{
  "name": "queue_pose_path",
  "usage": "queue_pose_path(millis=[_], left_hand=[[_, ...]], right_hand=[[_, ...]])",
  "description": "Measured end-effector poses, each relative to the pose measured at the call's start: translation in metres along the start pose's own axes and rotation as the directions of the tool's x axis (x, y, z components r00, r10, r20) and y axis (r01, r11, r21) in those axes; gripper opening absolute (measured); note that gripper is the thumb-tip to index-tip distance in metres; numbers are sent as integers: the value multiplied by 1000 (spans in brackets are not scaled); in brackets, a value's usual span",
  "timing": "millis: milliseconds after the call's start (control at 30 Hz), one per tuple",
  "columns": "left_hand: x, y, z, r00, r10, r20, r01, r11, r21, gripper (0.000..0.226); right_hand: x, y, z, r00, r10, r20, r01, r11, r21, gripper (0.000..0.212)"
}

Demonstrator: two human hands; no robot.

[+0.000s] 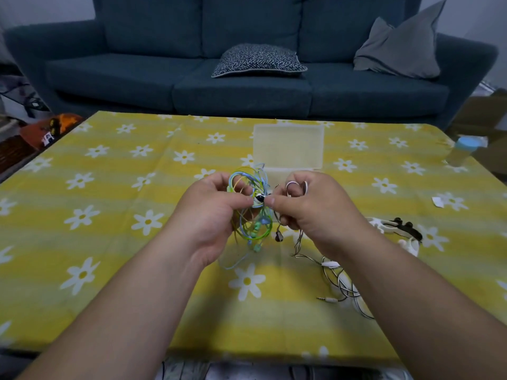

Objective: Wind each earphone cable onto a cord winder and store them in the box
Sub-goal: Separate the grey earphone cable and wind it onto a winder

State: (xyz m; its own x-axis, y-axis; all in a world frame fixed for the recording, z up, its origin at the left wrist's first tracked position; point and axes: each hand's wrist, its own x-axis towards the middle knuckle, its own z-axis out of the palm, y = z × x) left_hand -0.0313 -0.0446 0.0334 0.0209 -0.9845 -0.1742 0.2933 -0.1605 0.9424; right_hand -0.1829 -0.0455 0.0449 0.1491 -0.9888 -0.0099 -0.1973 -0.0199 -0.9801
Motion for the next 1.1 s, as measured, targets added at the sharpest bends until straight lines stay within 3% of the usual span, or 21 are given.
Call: queue_pose_path(millis=[167, 400, 500, 633, 700, 767, 867, 900, 933, 1000, 1033, 1100], left_hand=[[-1, 0, 0, 999, 48, -14, -46, 996, 80, 33], [0, 1, 0, 1000, 26, -7, -26, 997, 72, 35], [1, 2, -1, 1000, -2, -29, 4, 997, 79, 32], [12, 2, -19, 974, 35, -226, 25, 966, 259, 27], [18, 0, -34, 951, 134, -279, 27, 862, 506, 20], [20, 0, -45, 948, 178, -262, 70, 689, 721, 8], [19, 0, -48, 949, 153, -276, 204, 371, 906, 16], [18, 1, -44, 942, 191, -278, 212, 306, 928, 32], [16, 2, -38, 940, 249, -235, 151, 316, 937, 46], [8, 6, -16, 952, 304, -41, -133, 529, 838, 59], [2, 8, -4, 964, 249, 92, -241, 680, 692, 64], [-9, 5, 17, 927, 63, 370, -219, 891, 398, 65]], right_hand=[[-1, -1, 0, 1000, 27, 8, -27, 999, 24, 50], [3, 3, -3, 995, 85, -57, -71, 976, 207, 43], [2, 3, -5, 995, 88, -48, -80, 983, 162, 44], [-2, -5, -16, 997, 63, 33, -63, 998, -7, 44], [-4, -12, -23, 993, 55, 101, -48, 996, -71, 38], [-8, -19, -30, 983, 64, 170, -39, 988, -147, 25], [-9, -21, -40, 974, 100, 203, -46, 966, -254, 34], [-9, -21, -42, 974, 102, 201, -35, 950, -310, 37], [-9, -20, -43, 975, 89, 206, -4, 926, -379, 39], [-10, -20, -44, 970, 45, 239, 79, 871, -484, 39], [-10, -20, -43, 968, 21, 252, 110, 862, -495, 36], [-10, -19, -42, 969, -3, 248, 112, 898, -426, 32]])
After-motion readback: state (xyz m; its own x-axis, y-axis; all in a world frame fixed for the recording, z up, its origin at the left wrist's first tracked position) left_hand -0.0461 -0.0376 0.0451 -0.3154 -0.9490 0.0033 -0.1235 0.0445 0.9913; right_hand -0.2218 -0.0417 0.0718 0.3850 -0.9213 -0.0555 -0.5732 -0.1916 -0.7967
